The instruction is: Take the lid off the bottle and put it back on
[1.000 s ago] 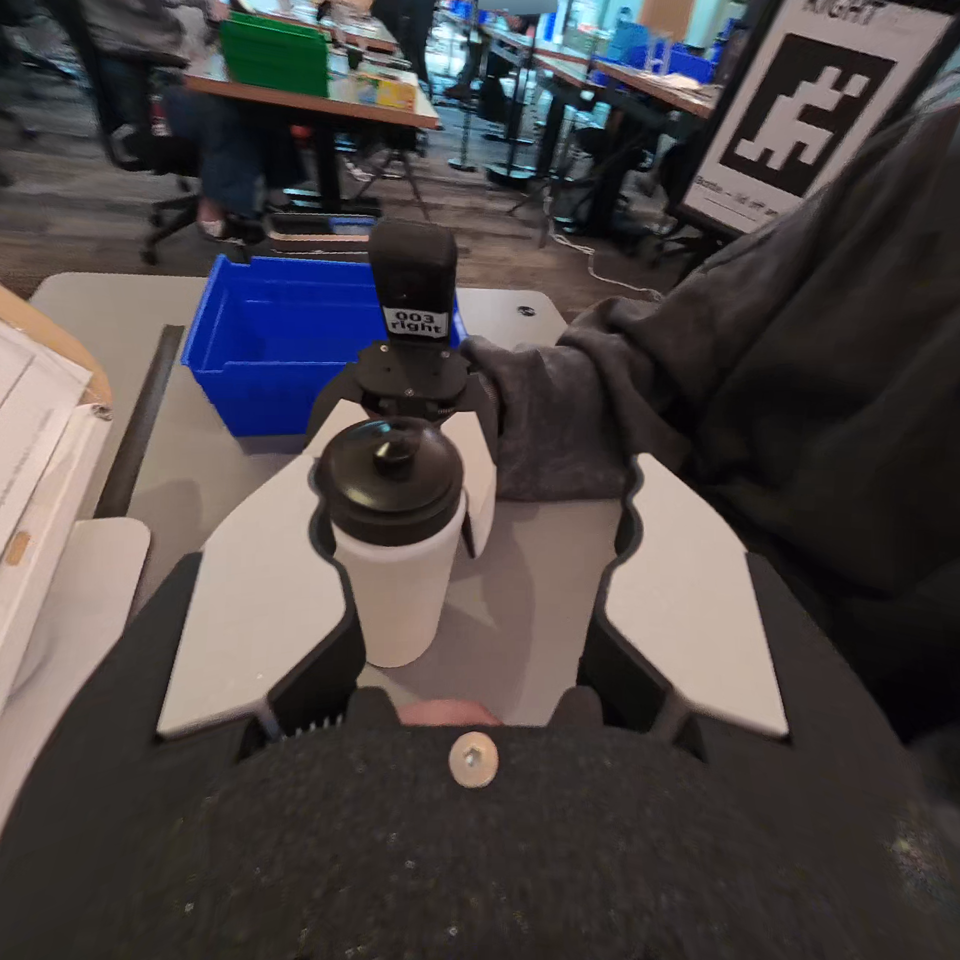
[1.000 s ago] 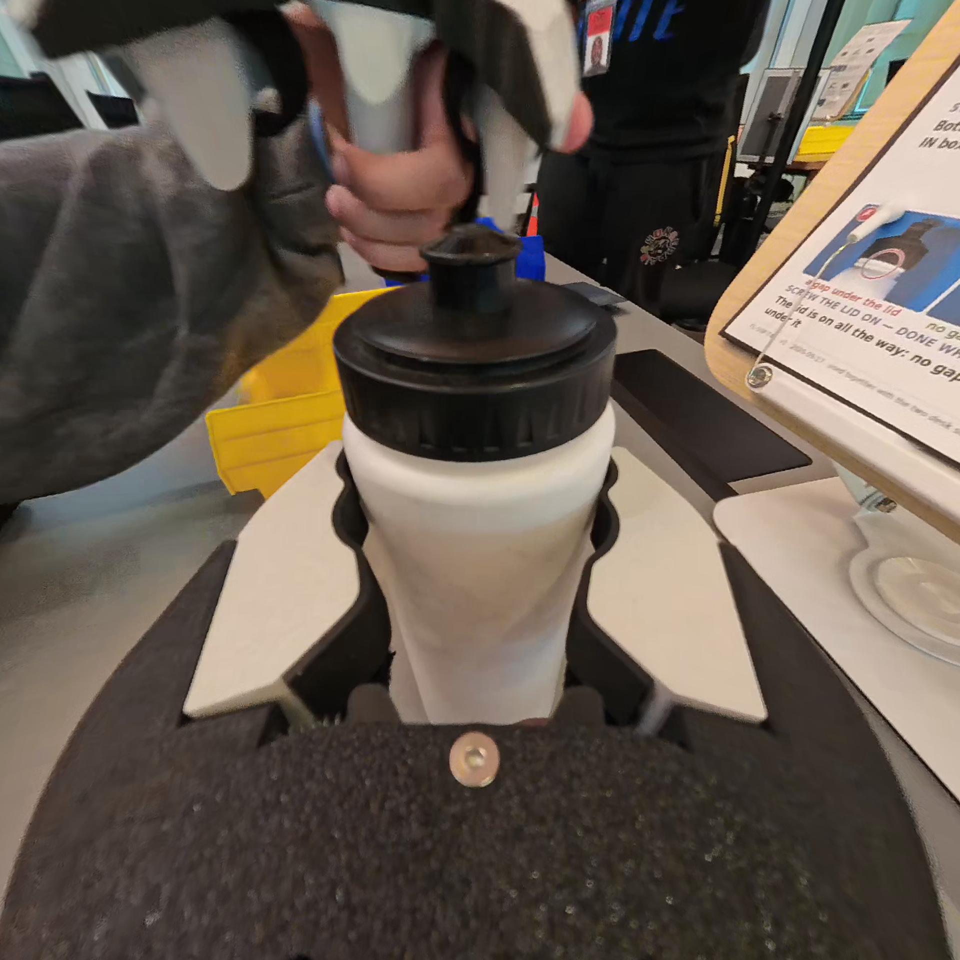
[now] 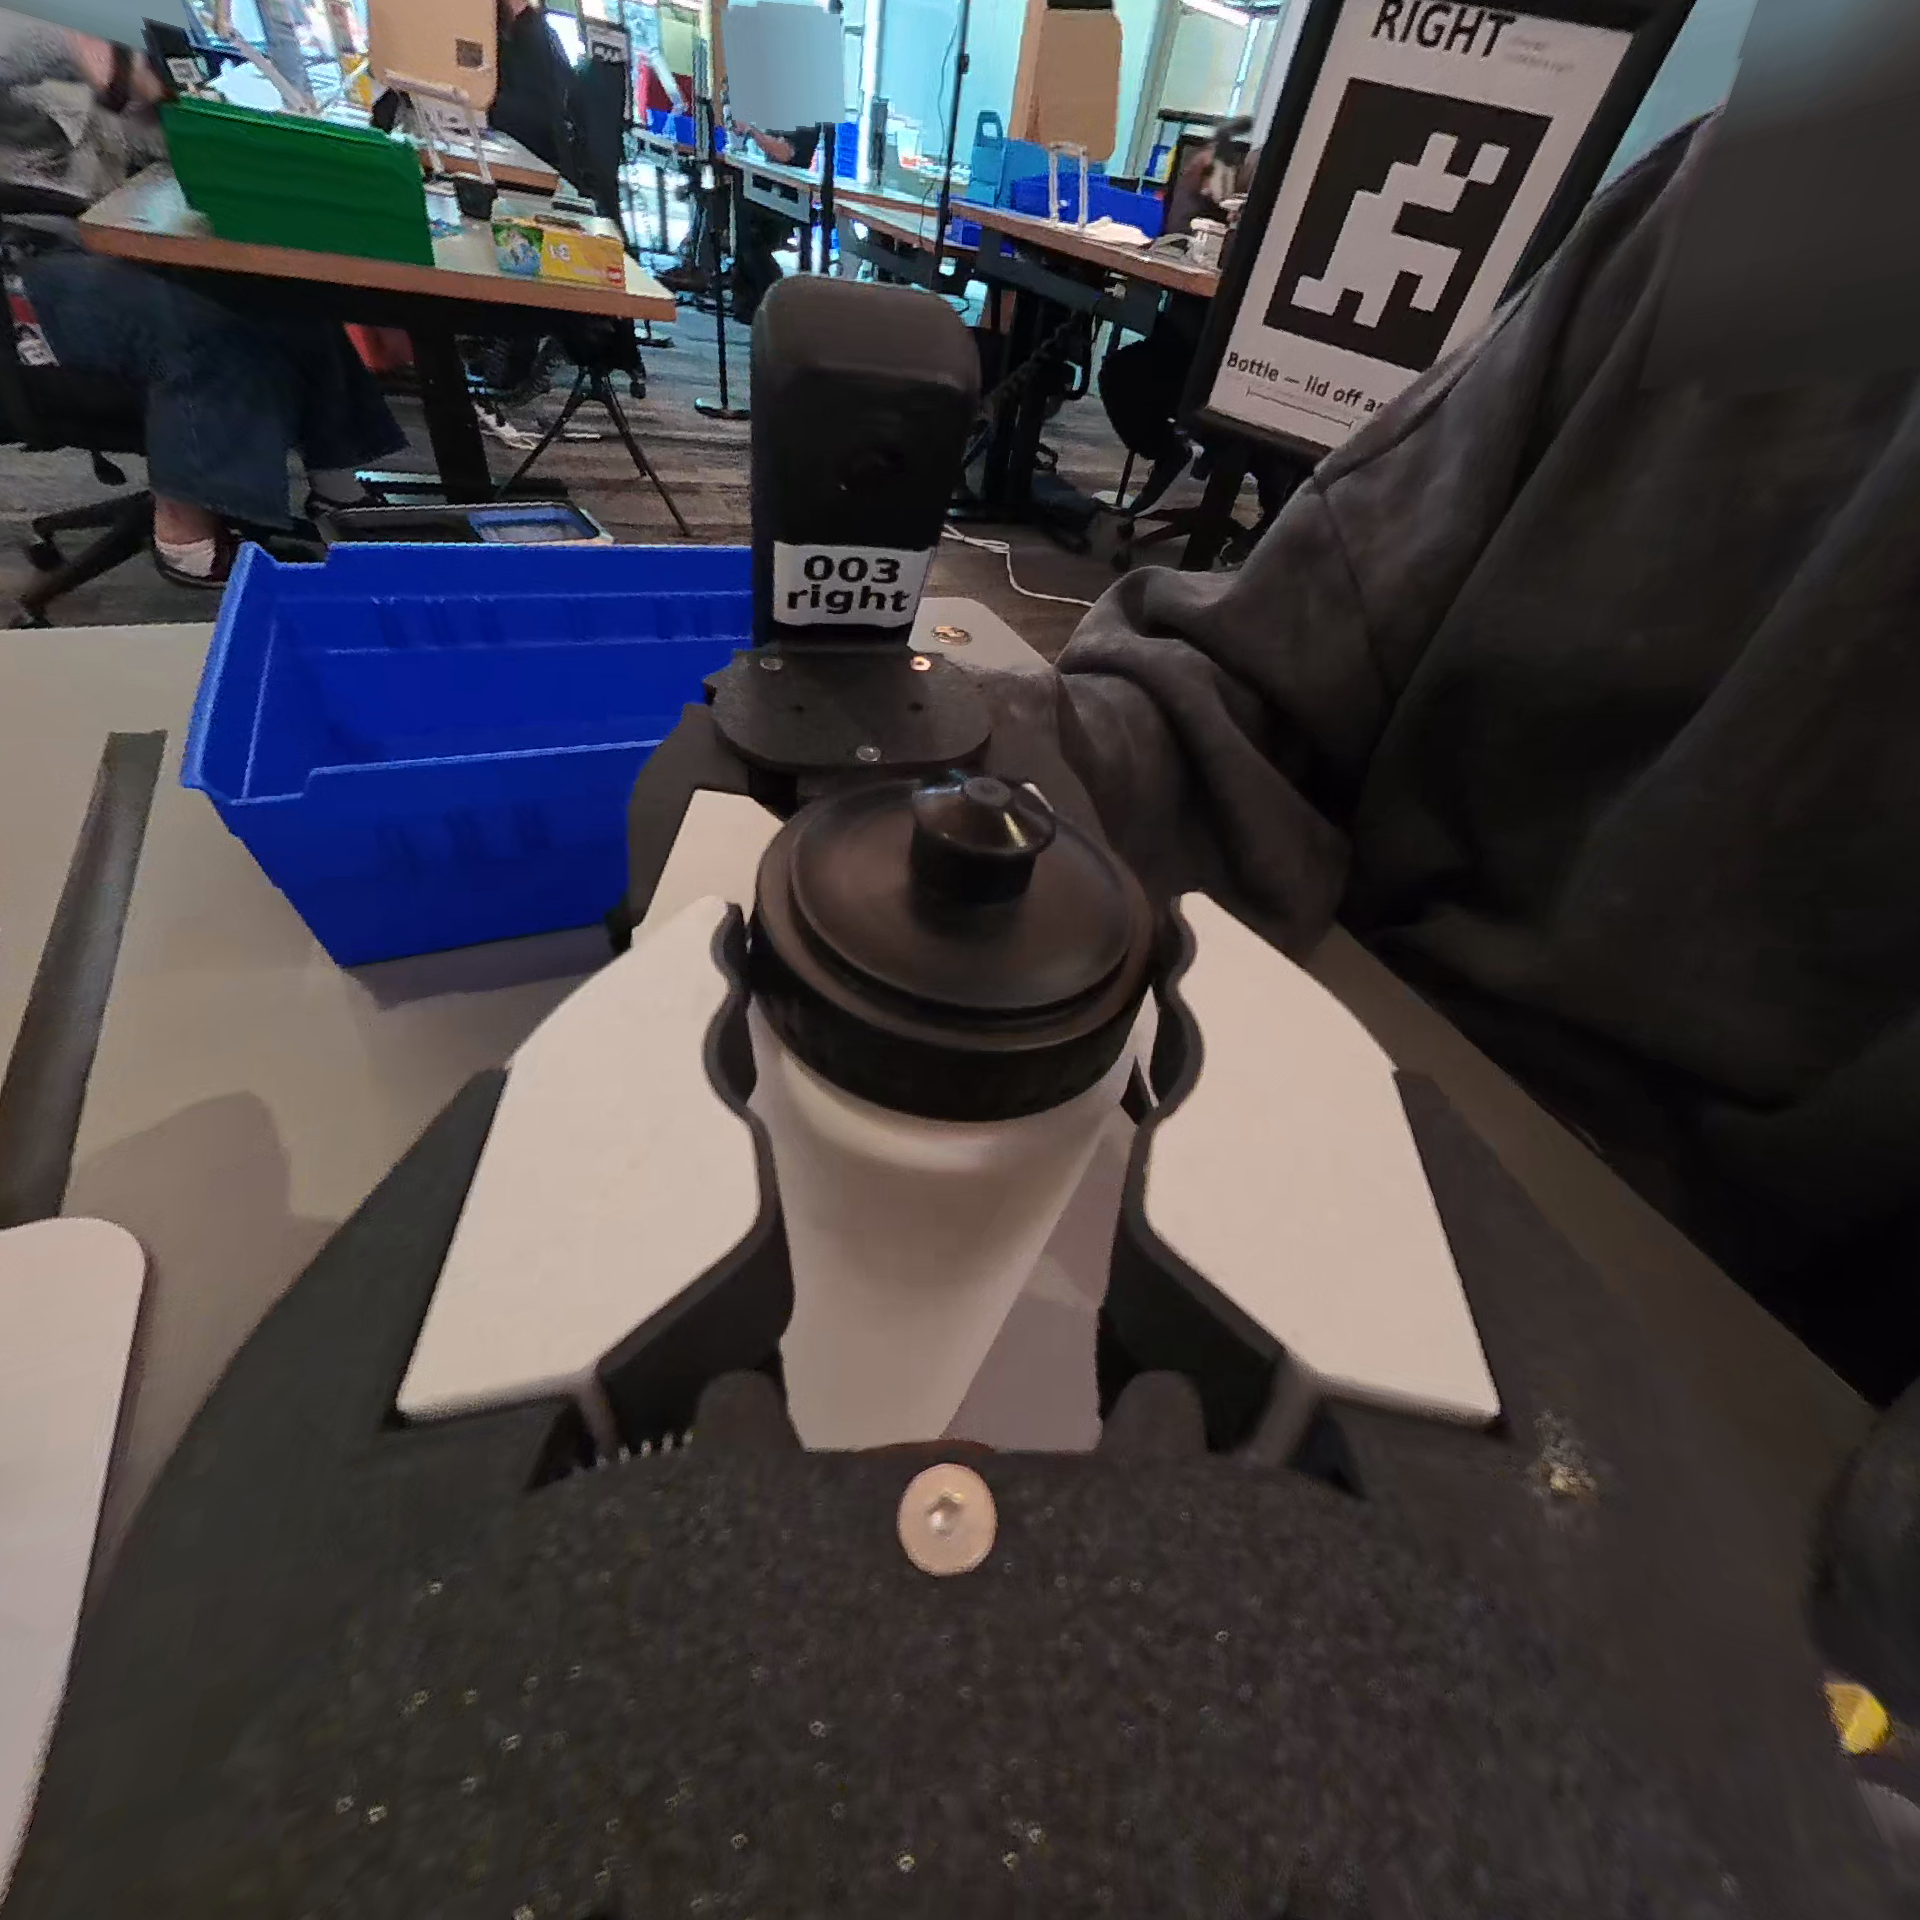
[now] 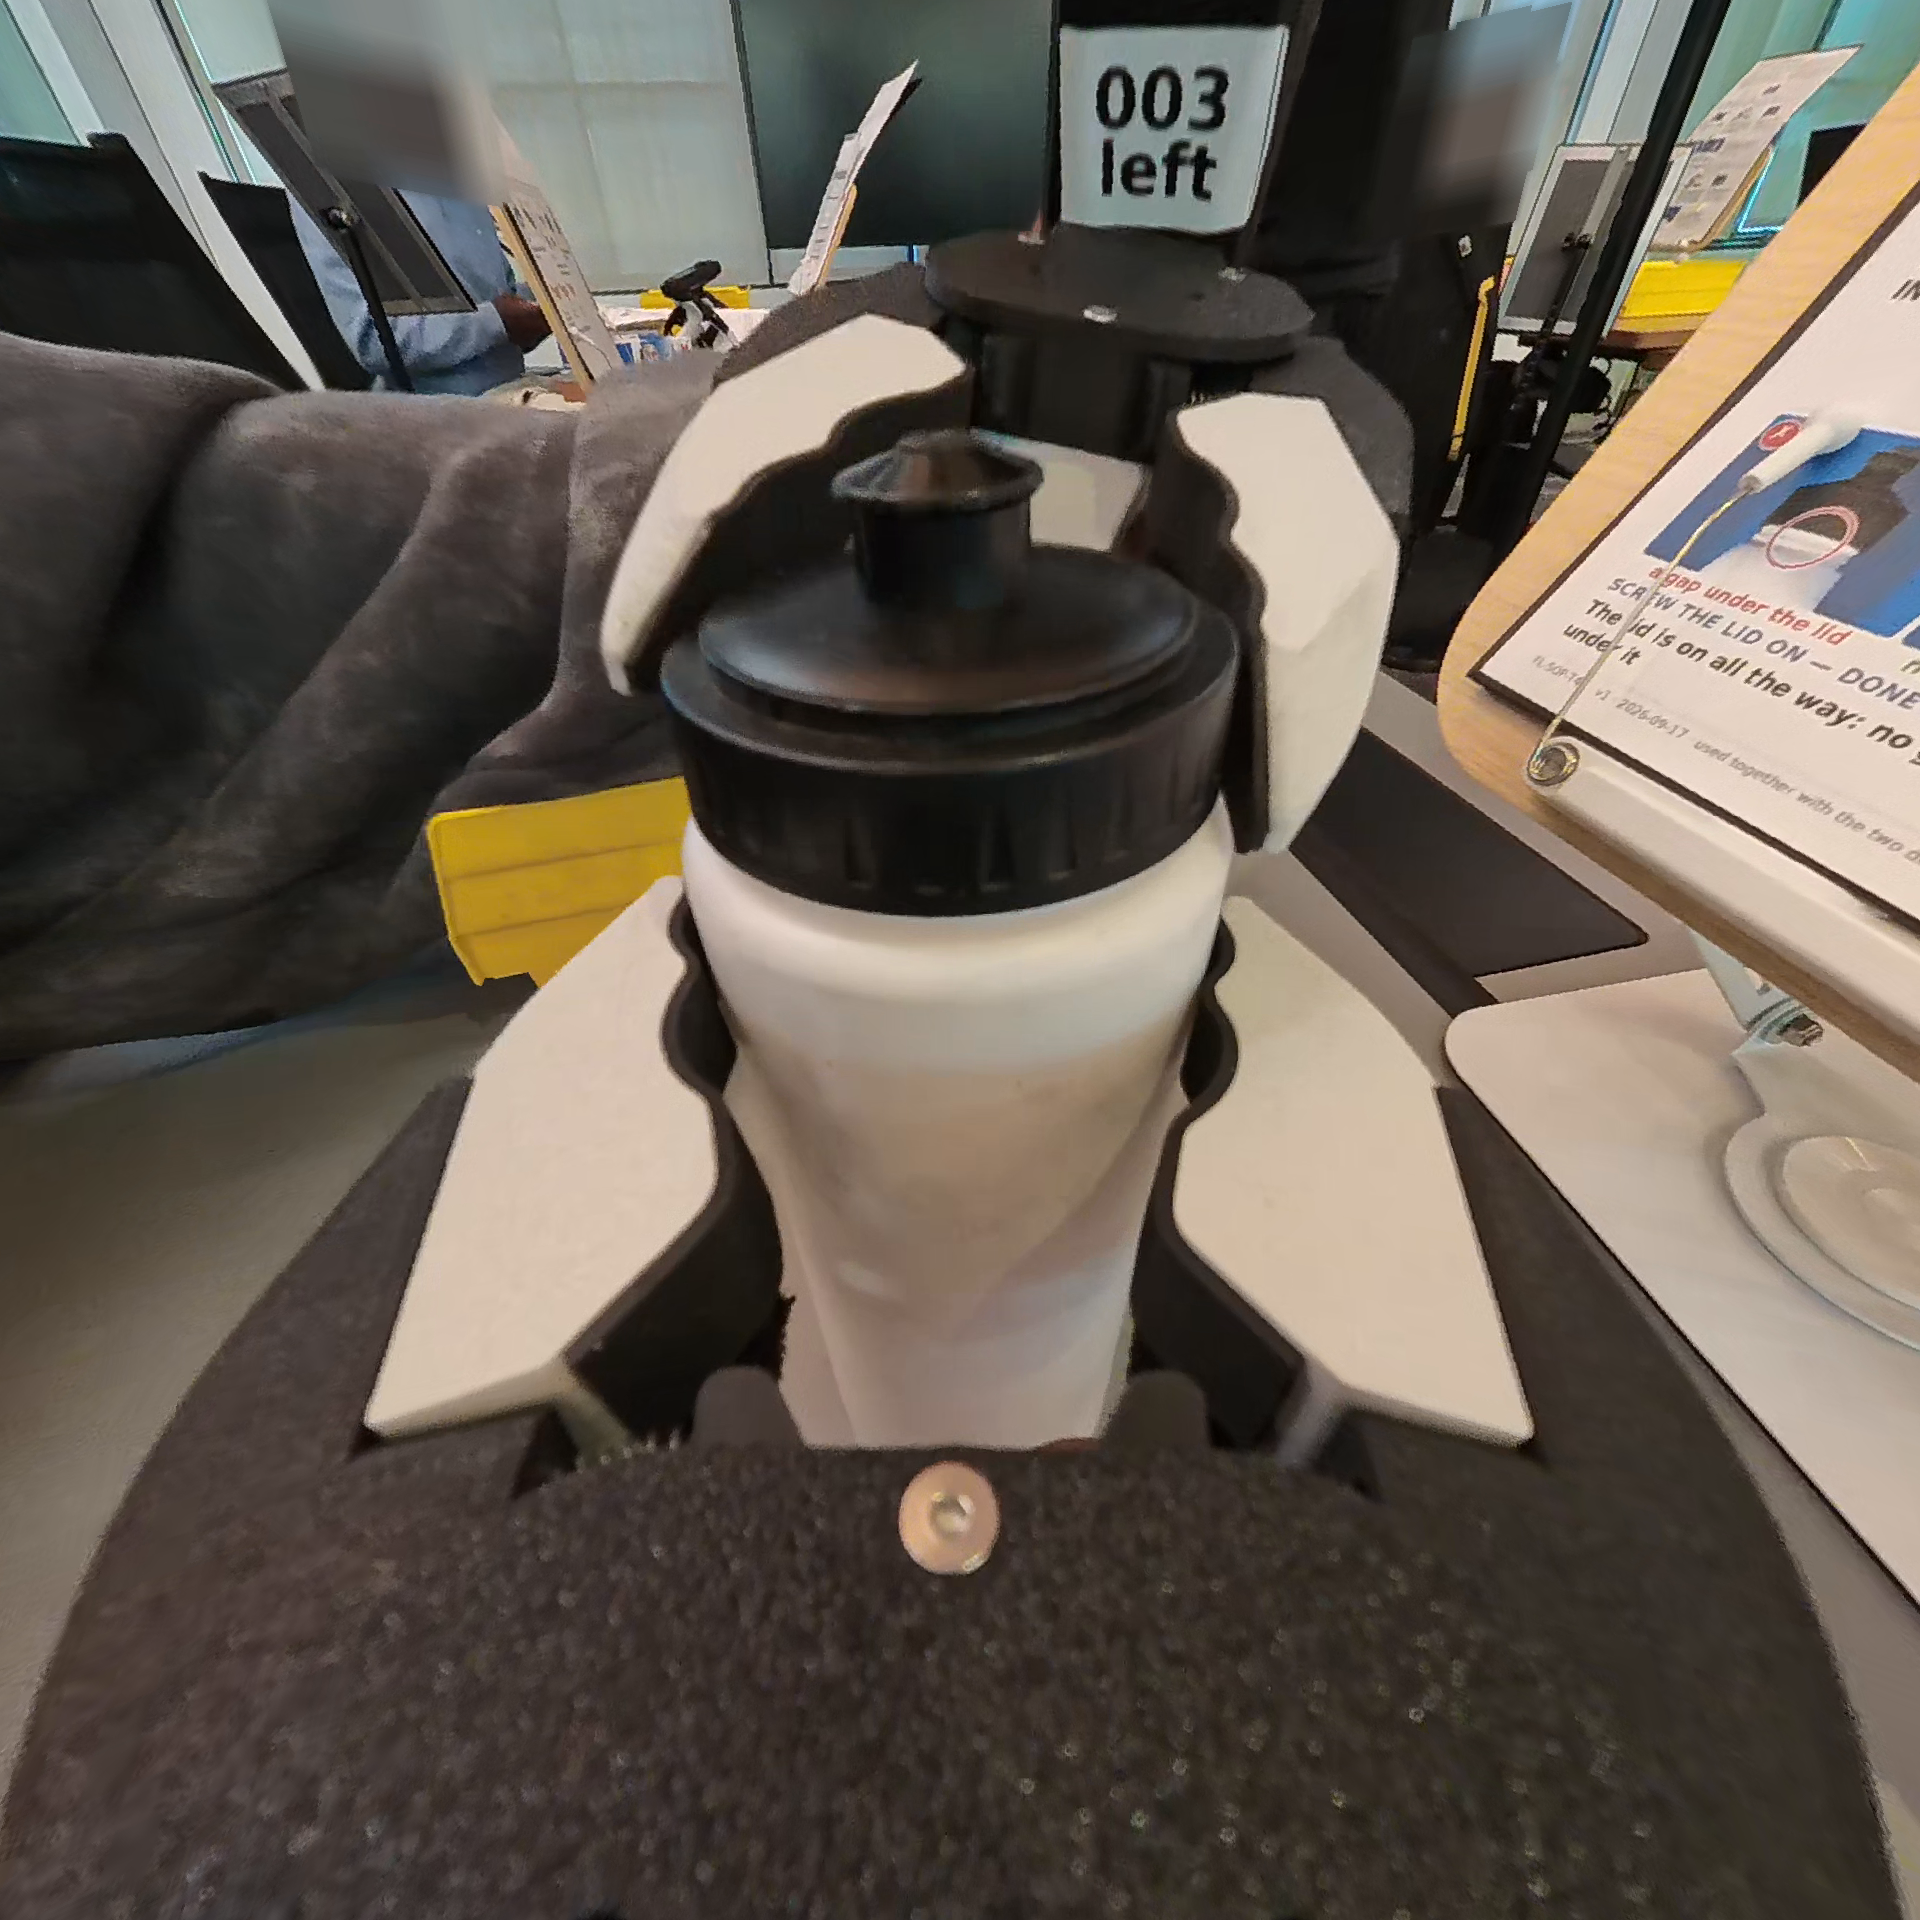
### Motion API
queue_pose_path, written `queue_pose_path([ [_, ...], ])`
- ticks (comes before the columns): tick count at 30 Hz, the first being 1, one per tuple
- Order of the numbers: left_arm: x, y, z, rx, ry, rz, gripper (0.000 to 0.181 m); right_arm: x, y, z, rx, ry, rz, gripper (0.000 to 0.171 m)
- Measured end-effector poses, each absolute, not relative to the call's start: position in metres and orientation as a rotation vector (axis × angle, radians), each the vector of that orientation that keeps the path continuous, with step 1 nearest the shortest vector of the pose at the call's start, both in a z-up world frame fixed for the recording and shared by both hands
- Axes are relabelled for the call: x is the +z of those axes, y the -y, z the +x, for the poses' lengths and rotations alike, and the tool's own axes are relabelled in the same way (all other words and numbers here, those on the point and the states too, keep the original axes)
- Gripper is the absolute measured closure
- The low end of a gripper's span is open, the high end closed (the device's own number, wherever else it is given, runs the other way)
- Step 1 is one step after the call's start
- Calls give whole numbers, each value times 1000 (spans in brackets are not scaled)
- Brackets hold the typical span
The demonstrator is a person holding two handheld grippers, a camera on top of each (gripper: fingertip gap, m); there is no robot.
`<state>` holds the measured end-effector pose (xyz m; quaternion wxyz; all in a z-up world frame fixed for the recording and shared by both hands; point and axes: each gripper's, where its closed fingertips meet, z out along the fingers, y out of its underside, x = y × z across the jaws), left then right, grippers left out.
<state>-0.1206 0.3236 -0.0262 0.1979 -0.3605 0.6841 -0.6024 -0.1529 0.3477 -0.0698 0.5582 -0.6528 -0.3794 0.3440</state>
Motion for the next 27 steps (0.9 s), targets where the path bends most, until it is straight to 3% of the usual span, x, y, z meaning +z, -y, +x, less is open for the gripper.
queue_pose_path([
  [8,-27,-339,-109,-1439,-1585,-1347,107,-70,-359,-144,743,822,-1569,84],
  [22,-28,-358,-117,-585,-534,-1901,107,-71,-367,-148,609,747,-1588,84],
  [27,-28,-354,-115,-592,-577,-1872,103,-71,-366,-146,612,756,-1583,84],
])
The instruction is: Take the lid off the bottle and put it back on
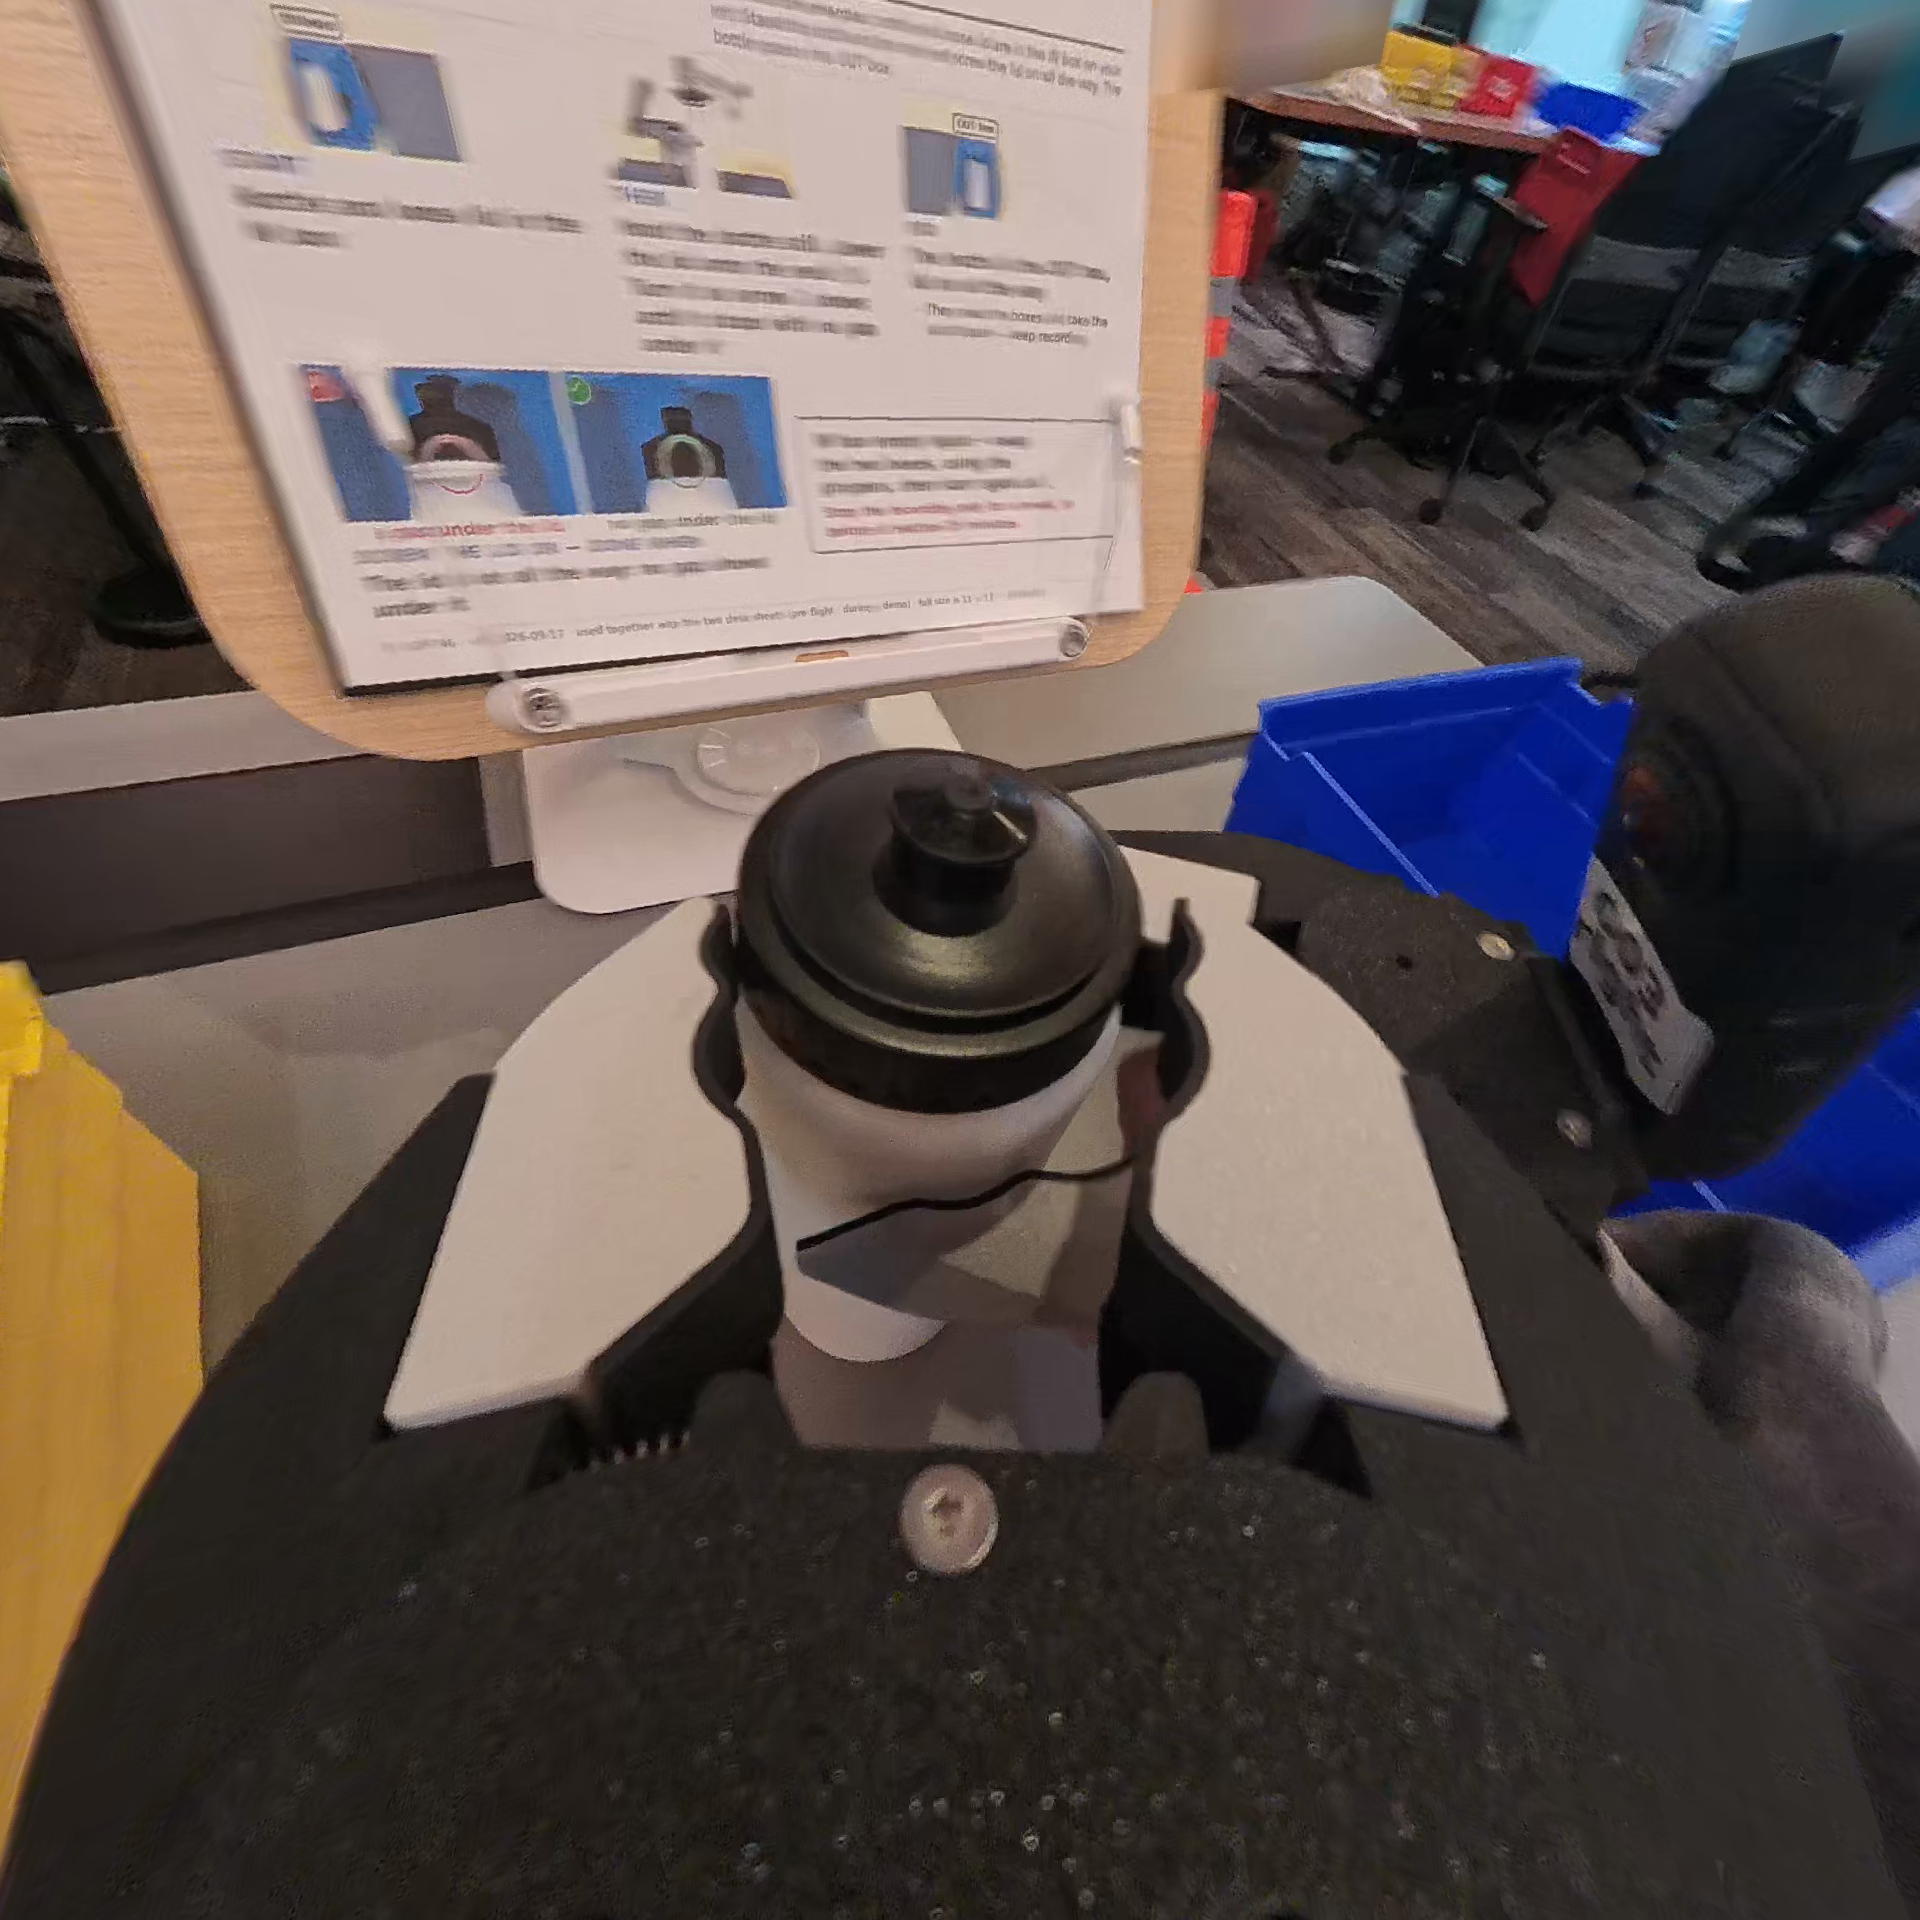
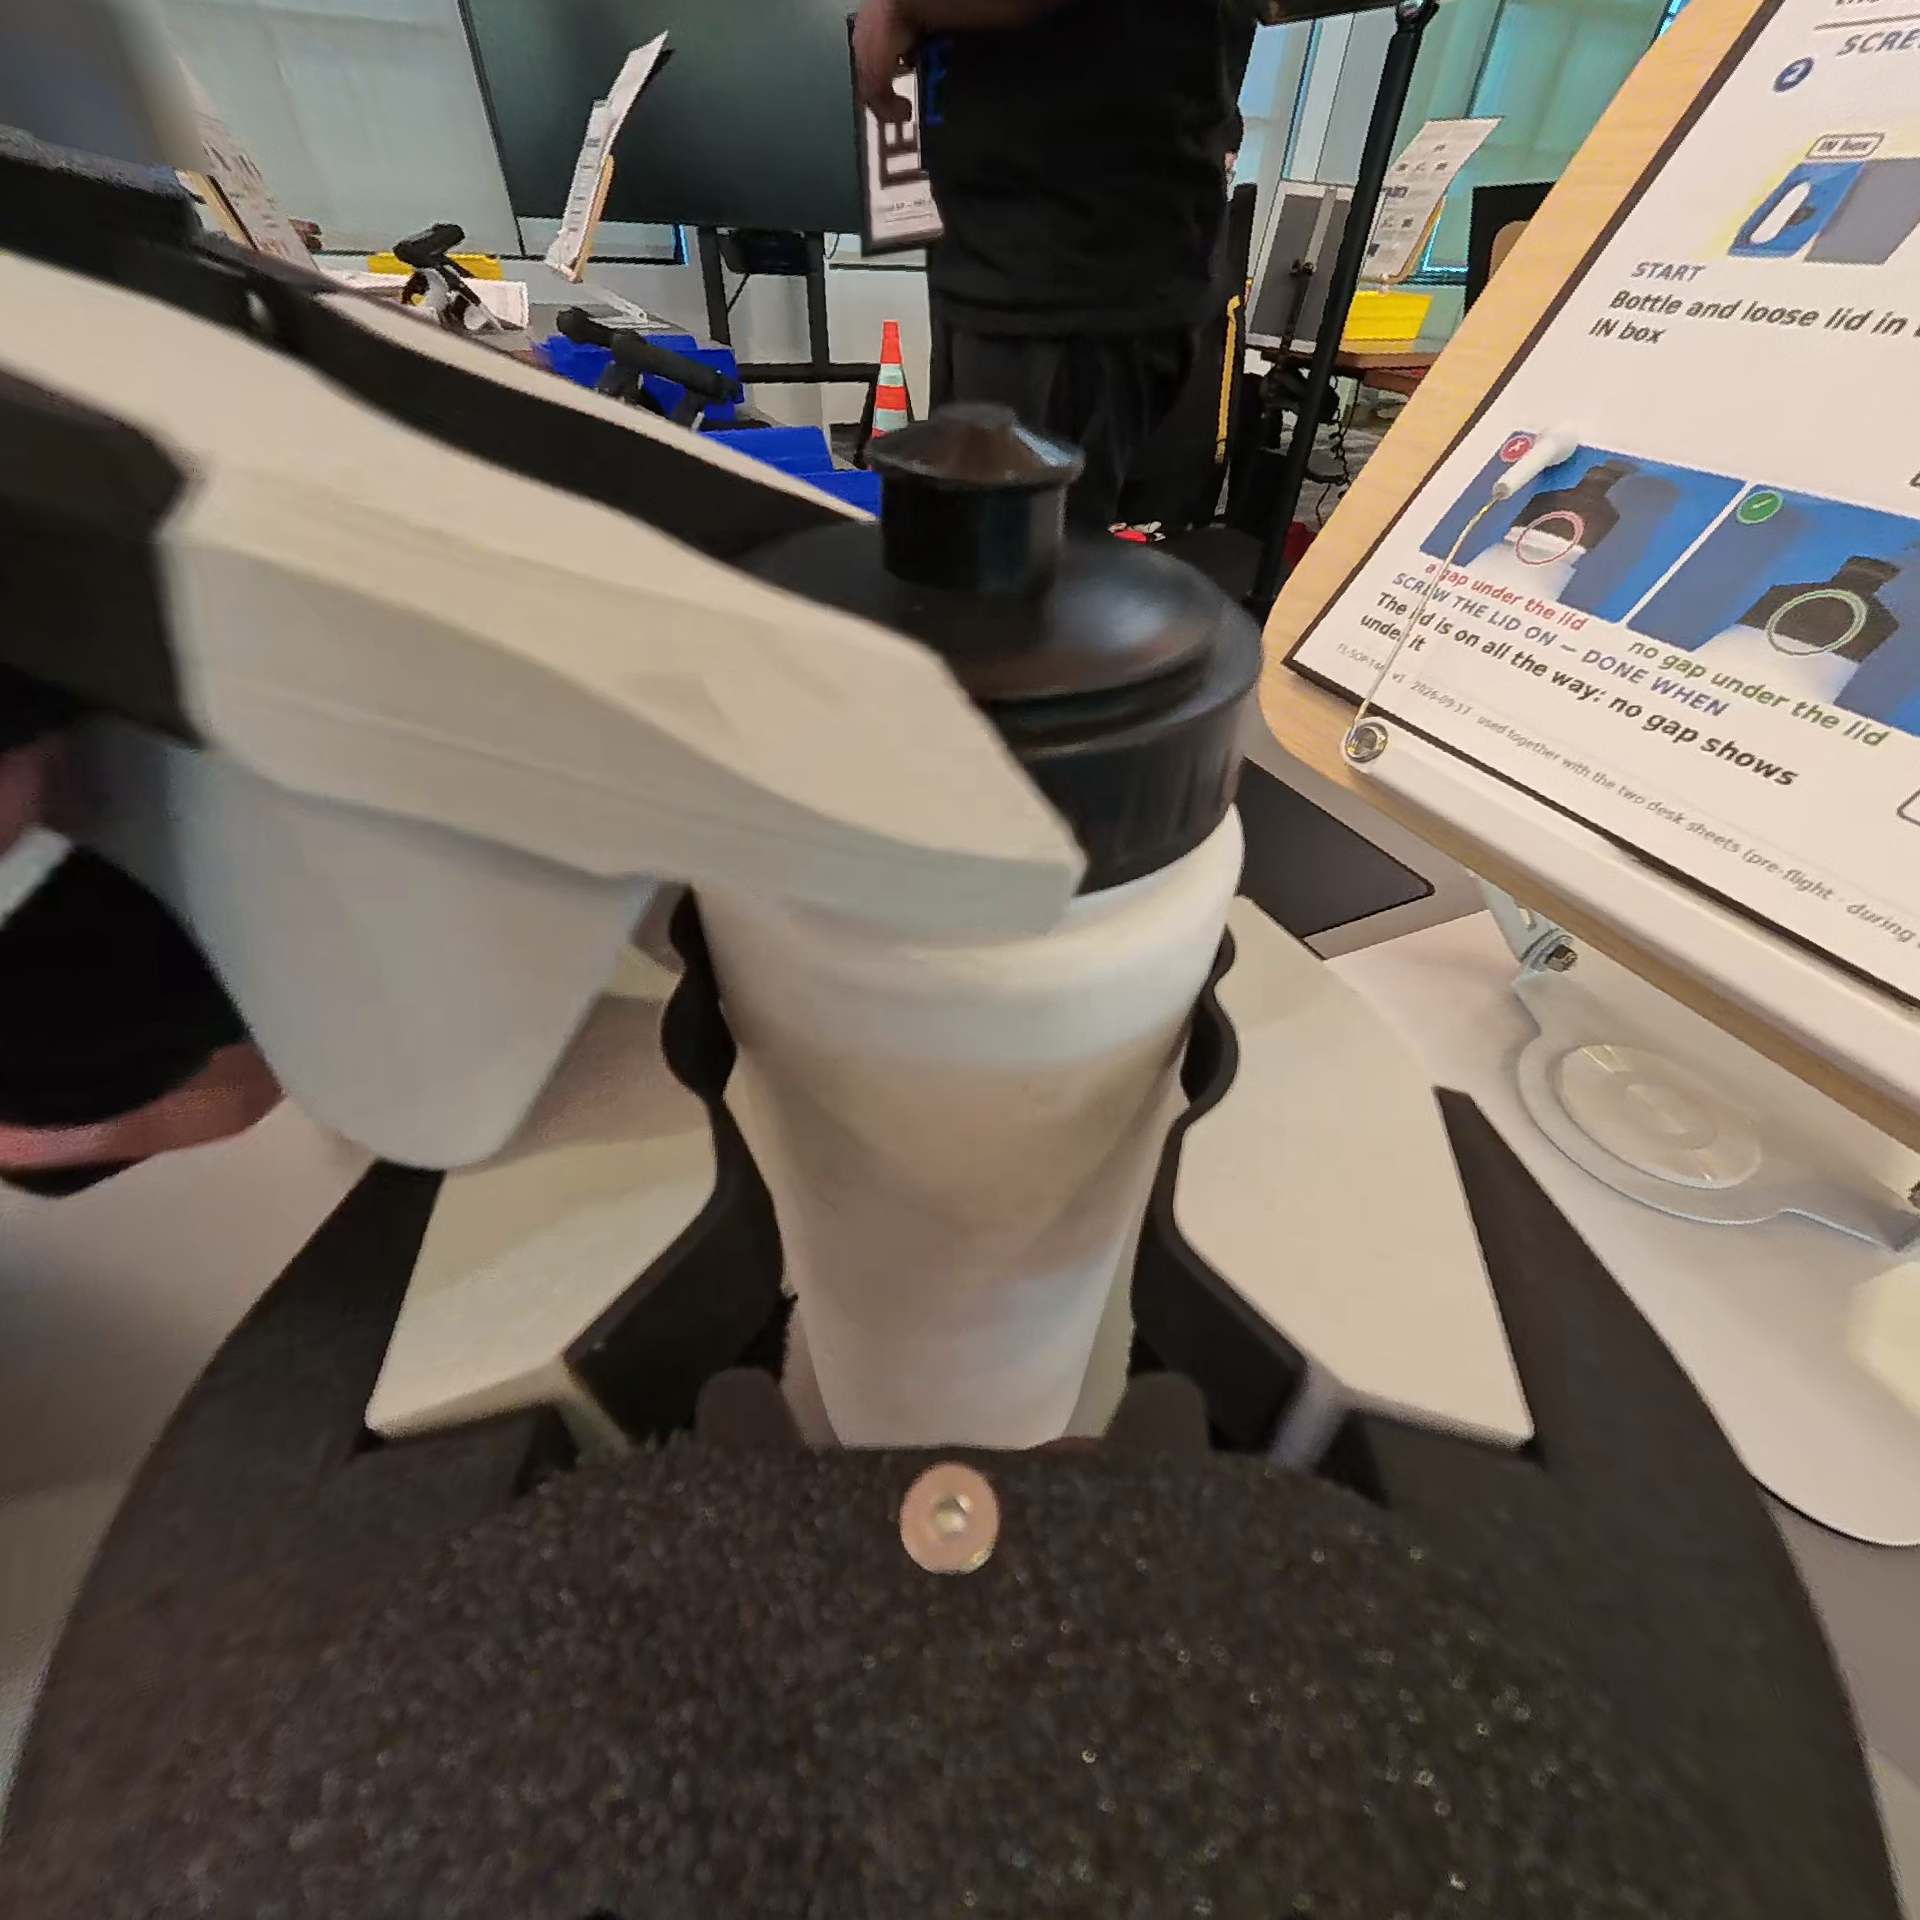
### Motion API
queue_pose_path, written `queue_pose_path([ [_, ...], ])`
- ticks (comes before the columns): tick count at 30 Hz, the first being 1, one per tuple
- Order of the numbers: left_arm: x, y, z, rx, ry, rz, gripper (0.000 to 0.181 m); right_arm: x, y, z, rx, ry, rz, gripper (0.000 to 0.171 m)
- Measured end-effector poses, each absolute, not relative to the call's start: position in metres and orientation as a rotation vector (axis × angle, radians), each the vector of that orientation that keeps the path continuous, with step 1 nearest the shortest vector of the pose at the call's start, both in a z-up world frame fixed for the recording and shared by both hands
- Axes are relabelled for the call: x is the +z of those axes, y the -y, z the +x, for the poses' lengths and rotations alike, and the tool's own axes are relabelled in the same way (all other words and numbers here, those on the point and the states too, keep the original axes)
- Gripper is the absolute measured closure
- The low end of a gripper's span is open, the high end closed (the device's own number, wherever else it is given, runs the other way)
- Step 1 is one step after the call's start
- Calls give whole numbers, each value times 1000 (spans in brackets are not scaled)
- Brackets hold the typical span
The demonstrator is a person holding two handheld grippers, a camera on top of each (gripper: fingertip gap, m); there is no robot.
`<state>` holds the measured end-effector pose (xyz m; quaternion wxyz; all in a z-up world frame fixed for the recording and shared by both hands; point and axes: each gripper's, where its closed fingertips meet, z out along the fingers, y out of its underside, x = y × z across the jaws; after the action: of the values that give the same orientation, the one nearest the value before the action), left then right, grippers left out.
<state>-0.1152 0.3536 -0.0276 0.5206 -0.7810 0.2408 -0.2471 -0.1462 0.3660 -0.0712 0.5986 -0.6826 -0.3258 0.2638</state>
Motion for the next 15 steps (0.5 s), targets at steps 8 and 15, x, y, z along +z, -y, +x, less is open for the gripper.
queue_pose_path([
  [8,-1,-319,-151,-1007,-1309,-1579,90,-71,-364,-147,649,782,-1576,84],
  [15,26,-339,-153,-1491,-1540,-1298,77,-71,-365,-147,672,768,-1565,84],
])
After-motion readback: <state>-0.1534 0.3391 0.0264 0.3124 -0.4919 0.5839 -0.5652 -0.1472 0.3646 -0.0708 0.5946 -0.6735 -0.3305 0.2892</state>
